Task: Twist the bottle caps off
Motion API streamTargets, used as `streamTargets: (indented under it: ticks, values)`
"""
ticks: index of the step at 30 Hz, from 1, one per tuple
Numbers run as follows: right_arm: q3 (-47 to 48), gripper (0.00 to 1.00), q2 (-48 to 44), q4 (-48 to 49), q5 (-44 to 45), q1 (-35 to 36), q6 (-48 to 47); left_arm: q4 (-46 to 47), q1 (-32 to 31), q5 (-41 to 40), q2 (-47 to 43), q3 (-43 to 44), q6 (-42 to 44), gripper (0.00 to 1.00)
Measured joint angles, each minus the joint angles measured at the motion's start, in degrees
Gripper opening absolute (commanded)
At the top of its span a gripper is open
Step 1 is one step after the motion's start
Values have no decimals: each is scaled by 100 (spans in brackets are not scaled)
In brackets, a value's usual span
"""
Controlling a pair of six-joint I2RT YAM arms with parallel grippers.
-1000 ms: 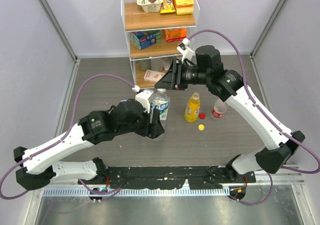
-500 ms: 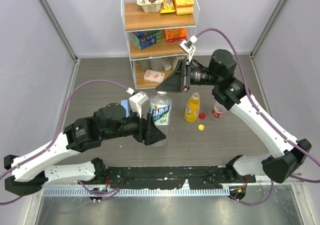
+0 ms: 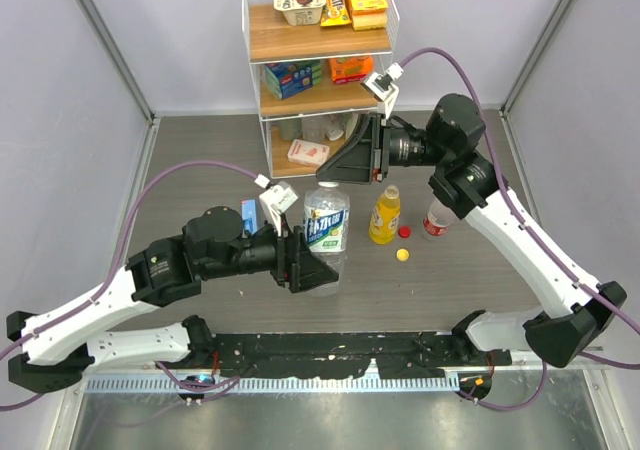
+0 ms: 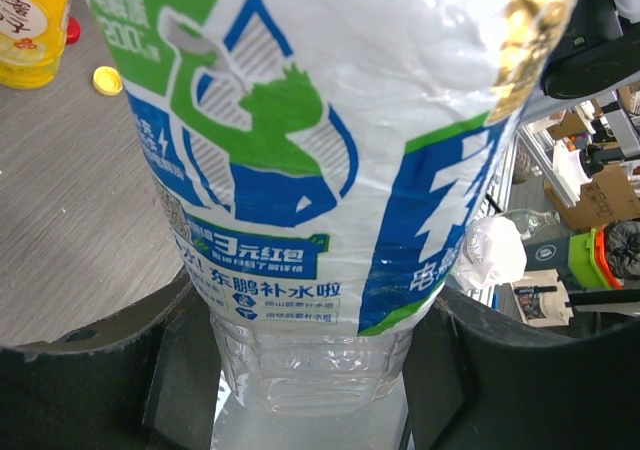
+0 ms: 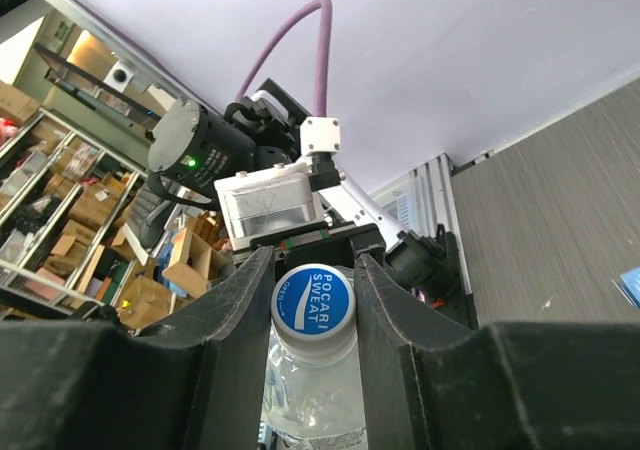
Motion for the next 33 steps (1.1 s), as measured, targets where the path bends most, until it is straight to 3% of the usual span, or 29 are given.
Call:
streamTargets:
  ticks: [1, 3, 5, 16, 33]
  values:
    - [26, 46, -15, -129, 37, -22, -81, 9, 0, -13, 11, -2, -2, 7]
    - [37, 62, -72, -417, 125, -90, -212, 4, 0, -48, 33, -9, -7, 7]
    - [63, 67, -120, -664, 192, -157, -310, -39, 9, -133, 59, -39, -46, 7]
    - [798, 80, -181, -2035, 1049, -448, -955, -422, 44, -505, 192, -101, -125, 10]
    - [1862, 83, 236, -4520, 3574, -267, -1263, -2131, 42, -2229, 1215, 929, 162, 8]
